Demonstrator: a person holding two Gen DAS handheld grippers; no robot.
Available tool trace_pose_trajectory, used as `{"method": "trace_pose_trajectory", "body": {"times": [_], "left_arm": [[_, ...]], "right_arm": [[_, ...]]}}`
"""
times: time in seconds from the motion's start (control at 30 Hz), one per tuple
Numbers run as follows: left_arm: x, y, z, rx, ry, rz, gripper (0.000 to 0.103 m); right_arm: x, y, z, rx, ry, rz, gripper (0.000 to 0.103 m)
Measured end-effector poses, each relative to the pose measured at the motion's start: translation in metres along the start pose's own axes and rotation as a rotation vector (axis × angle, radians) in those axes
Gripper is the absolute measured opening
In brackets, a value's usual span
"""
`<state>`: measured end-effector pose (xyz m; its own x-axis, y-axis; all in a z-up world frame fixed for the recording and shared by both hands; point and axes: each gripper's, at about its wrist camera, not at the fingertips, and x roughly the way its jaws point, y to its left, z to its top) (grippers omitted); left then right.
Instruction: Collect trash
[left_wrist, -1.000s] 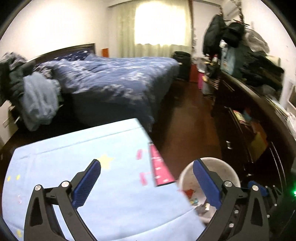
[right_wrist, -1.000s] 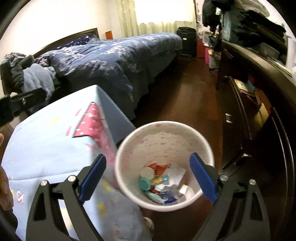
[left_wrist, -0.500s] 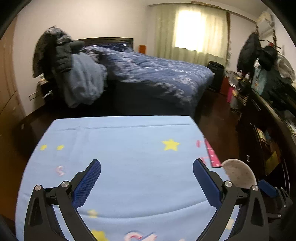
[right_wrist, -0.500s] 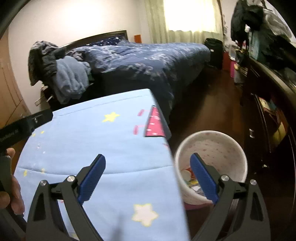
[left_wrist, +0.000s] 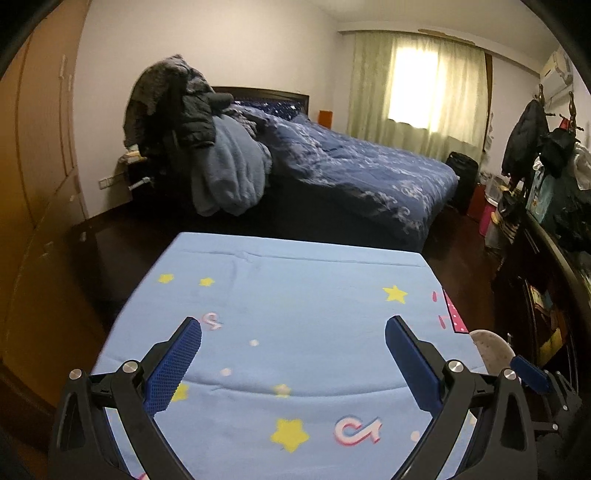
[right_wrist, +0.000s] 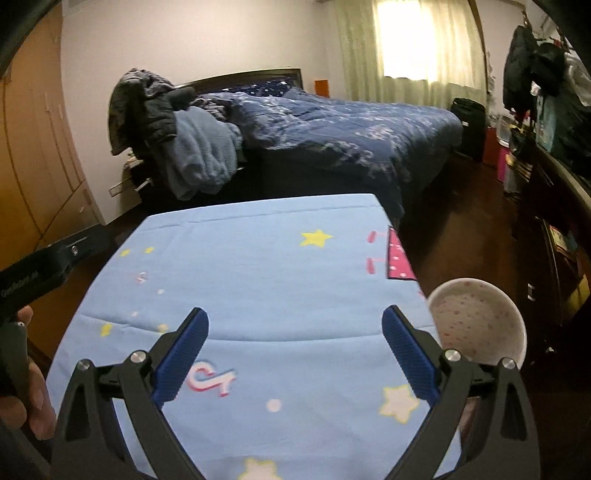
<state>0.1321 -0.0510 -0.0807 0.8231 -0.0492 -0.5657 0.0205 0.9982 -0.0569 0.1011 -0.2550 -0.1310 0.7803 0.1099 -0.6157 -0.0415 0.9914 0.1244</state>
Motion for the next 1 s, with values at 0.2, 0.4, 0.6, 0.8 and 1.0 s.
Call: {"method": "trace_pose_trajectory", "body": {"times": [0.2, 0.4, 0.6, 0.8, 1.0], "left_arm": [[-0.051, 0.013, -0.010, 0.009, -0.046, -0.011, 0.099], [-0.103, 0.025, -0.021, -0.001, -0.118, -0.007, 0.099], [-0.130, 0.041, -0.024, -0.028, -0.159, 0.013, 0.099], [-0.139, 0.048, -0.026, -0.038, -0.162, 0.017, 0.099], [-0.145, 0.052, -0.028, -0.055, -0.163, 0.018, 0.099]], "right_arm": [[-0.026, 0.029, -0.004, -0.035, -0.017, 0.057, 0.097], [-0.051, 0.052, -0.010, -0.062, -0.027, 0.092, 0.097], [-0.072, 0.068, -0.016, -0.091, -0.048, 0.092, 0.099], [-0.084, 0.073, -0.020, -0.090, -0.058, 0.086, 0.099], [-0.096, 0.074, -0.021, -0.087, -0.079, 0.069, 0.099]]}}
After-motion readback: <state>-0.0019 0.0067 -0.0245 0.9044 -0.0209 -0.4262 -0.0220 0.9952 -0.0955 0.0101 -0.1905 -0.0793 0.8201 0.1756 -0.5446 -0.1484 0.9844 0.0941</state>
